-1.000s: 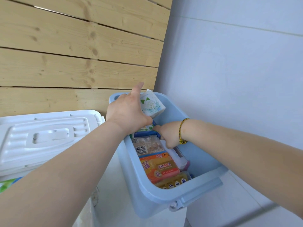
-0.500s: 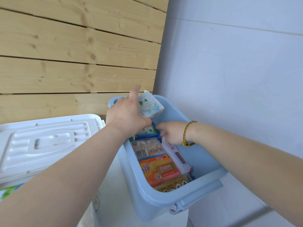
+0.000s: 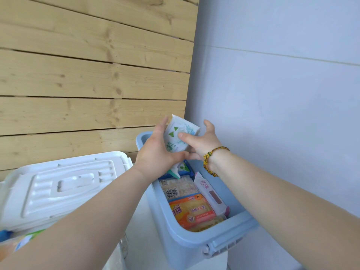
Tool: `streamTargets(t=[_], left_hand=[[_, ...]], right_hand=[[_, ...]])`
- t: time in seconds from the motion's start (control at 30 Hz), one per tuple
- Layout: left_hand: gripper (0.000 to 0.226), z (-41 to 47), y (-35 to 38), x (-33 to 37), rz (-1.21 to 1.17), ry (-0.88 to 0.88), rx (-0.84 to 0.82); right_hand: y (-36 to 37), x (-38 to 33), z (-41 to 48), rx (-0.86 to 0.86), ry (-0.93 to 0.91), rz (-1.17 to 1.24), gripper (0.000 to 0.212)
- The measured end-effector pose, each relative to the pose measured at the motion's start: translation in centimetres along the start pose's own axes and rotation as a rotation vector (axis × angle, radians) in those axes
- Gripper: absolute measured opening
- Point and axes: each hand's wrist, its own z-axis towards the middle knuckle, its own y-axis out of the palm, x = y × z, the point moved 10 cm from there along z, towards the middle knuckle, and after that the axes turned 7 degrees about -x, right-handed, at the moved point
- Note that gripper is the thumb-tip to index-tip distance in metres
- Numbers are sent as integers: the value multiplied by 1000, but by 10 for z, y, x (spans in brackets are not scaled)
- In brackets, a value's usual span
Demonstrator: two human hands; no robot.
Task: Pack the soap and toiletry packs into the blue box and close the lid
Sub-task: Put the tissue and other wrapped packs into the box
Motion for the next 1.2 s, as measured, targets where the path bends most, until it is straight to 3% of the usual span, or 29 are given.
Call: streamTargets(t=[0.03,0.1,0.13,0.3,0.43,0.53,0.63,0.73,0.9,1.03,1.13,1.2], left_hand=[[98,1,3,0,-1,6,-31],[101,3,8,1,32,15,-80],[103,3,10,0,54,16,-99],[94,0,9,-6,111,4,-95],[62,-6,-1,-12,38,-2,2],[39,-16,-14,-16,-115,-29,63],[34,-35,-34,-15,-282,-90,136],[36,-57,-43,-11,-394,-129,89],[11,-114,-69,-11,-532,-130,40],[9,-178,-111,-44,-576,-204,179],[14,-236,-141,-78,-580,-324,361],[12,-278,-159,-98,-575,-393,477]], right_hand=[[1,-2,-1,-60,11,-31,68],[3,-4,-1,-163,42,-127,25],[1,-6,-3,-172,44,-160,14],[-28,-23,0,18,-92,-293,26],[-59,-45,-7,223,-210,-432,26],[-68,-62,-18,263,-244,-418,27],[-51,-76,-30,136,-266,-279,22],[-10,-84,-45,-64,-264,-254,10],[74,-84,-81,-333,-286,-234,11],[147,-57,-104,-497,-241,-195,16],[208,-24,-123,-614,-181,-222,9],[250,-1,-140,-687,-153,-265,17]])
